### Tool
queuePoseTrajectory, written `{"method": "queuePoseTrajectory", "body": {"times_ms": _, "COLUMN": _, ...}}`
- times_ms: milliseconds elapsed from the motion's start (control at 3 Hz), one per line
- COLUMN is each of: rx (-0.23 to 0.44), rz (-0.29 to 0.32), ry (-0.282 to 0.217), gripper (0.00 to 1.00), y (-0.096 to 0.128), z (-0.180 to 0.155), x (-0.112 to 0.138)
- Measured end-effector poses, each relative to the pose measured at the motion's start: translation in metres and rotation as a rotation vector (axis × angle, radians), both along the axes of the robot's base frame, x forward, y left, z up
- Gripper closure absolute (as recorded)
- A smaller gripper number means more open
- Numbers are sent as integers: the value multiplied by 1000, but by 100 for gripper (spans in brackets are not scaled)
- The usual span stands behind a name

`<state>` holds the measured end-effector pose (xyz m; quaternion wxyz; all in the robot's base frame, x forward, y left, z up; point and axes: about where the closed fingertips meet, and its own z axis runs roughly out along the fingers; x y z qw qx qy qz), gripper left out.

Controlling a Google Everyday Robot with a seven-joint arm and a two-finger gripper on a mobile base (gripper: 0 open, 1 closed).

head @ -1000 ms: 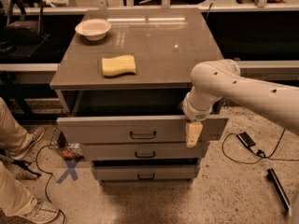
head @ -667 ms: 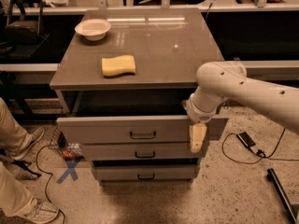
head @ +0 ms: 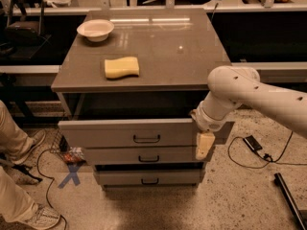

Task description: Open top drawer

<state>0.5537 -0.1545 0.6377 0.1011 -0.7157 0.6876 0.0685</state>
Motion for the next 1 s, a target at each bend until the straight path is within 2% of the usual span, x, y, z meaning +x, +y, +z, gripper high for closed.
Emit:
{"method": "queuePoseTrajectory", "body": {"times_ms": 333, "rx": 3, "rz": -13, "ry": 23, "gripper": 41, "y": -2, "z": 0, "x": -10}}
{"method": "queuePoseTrajectory", "body": {"times_ms": 667, "rx": 3, "rz": -18, "ry": 23, "gripper": 72, "y": -3, "z": 3, "x": -12}}
{"method": "queuePoseTrajectory", "body": {"times_ms": 1000, "rx": 6, "rz": -37, "ry": 9, "gripper": 94, "y": -8, "z": 10, "x": -23}}
